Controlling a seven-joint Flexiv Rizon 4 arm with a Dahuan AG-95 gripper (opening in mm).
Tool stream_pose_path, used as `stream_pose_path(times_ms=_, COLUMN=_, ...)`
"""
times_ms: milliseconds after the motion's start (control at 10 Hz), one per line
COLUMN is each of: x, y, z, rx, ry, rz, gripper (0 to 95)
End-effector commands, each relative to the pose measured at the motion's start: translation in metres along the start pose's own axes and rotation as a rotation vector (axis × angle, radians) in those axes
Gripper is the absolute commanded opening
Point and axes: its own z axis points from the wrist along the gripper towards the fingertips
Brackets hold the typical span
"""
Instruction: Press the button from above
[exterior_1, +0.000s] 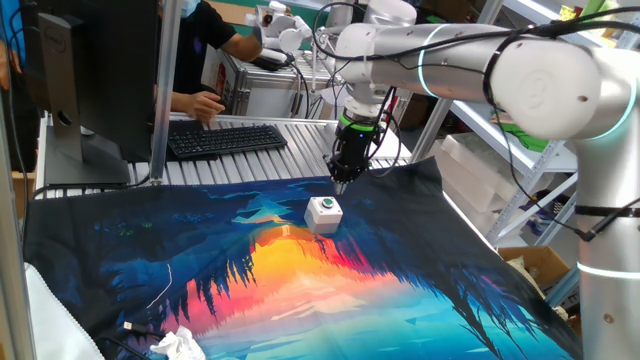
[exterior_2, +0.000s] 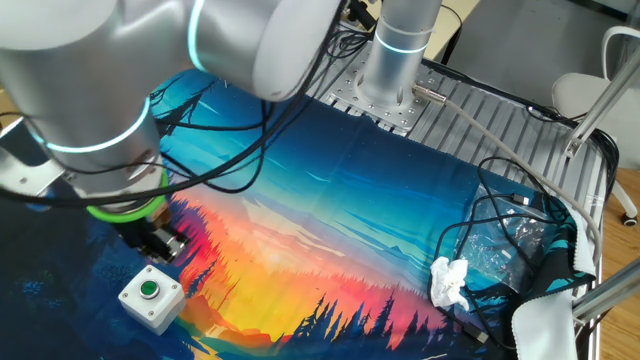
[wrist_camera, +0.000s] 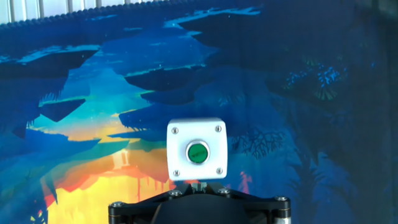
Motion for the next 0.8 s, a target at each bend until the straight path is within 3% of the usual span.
stream_pose_path(times_ms=100, x=-0.007, y=0.0, z=0.0, rx=-0.001, ry=0.006, rz=-0.001, gripper=0.0)
stream_pose_path(times_ms=400, x=-0.018, y=0.0, z=0.003, rx=0.0, ry=0.015, rz=0.001, gripper=0.0)
stream_pose_path(times_ms=800, x=-0.024, y=0.001, z=0.011, rx=-0.003, ry=0.019, rz=0.003, gripper=0.0)
